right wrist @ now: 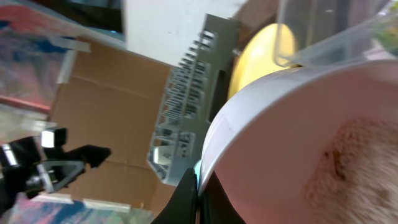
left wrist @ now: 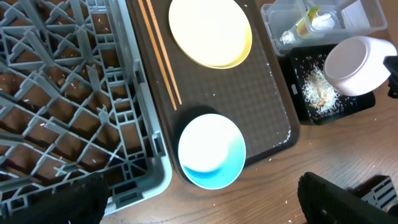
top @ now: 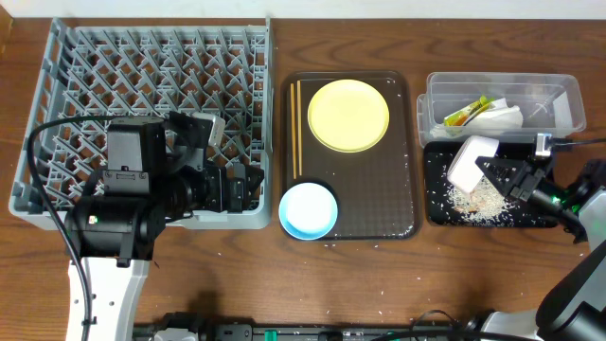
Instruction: Sort waste into correct bins and load items into the dishwasher
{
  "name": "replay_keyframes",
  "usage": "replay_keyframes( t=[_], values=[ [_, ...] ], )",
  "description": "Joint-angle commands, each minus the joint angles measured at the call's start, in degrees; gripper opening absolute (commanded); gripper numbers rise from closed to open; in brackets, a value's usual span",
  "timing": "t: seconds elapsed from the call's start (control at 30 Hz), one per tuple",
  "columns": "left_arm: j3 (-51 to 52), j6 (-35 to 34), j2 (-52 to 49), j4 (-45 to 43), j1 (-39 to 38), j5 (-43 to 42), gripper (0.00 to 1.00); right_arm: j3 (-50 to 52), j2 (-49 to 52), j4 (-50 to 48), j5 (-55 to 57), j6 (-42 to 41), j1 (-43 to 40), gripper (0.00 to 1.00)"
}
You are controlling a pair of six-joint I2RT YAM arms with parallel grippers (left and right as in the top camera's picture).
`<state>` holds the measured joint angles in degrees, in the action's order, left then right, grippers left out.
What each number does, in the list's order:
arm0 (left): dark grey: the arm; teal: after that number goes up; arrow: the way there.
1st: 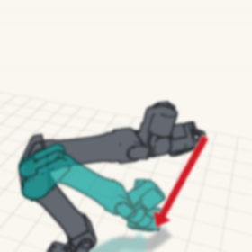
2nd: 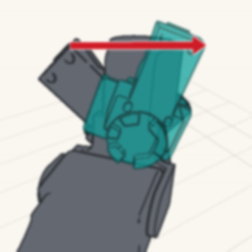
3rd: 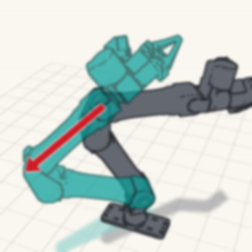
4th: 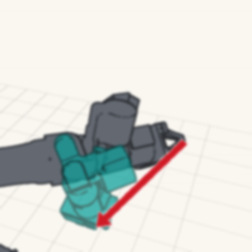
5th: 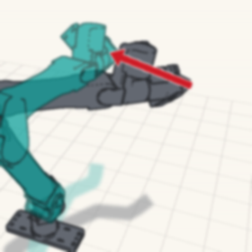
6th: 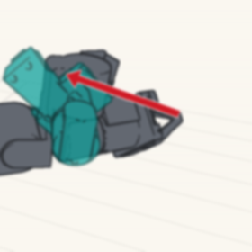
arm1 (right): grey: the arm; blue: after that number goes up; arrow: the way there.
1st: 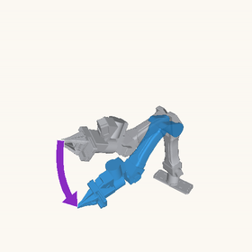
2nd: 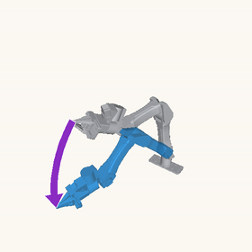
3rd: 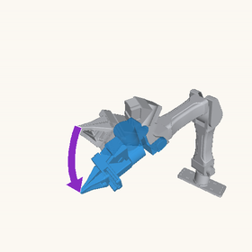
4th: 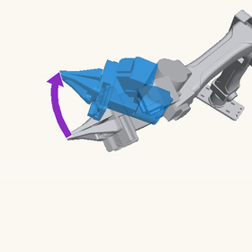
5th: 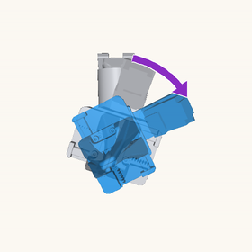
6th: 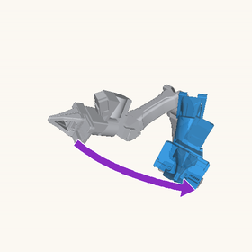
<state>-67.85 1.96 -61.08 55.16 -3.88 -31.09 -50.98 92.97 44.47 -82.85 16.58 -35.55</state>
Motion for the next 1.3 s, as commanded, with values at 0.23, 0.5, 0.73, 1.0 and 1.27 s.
replay_keyframes(
  t=[0.23,0.5,0.73,1.0,1.27],
  values=[
    [-1.1,0.8,0.0,0.1,-0.2,0.7,0.98,0.0,-0.1,-5.3,3.1,-6.7,-0.4,0.01],
    [-1.1,0.8,0.0,0.1,-0.2,0.7,0.98,0.1,-0.1,-4.0,5.0,-12.6,-0.4,0.01],
    [-1.1,0.8,0.0,0.1,-0.2,0.7,0.98,0.1,-0.1,-3.0,2.6,-13.5,-0.3,0.01],
    [-1.1,0.8,0.0,0.1,-0.2,0.7,0.98,0.1,-0.9,-1.4,-4.0,-10.6,0.9,0.01],
    [-1.1,0.8,0.0,0.1,-0.2,0.7,0.98,-0.7,-9.6,2.1,9.3,-12.7,9.2,0.01]
  ],
)
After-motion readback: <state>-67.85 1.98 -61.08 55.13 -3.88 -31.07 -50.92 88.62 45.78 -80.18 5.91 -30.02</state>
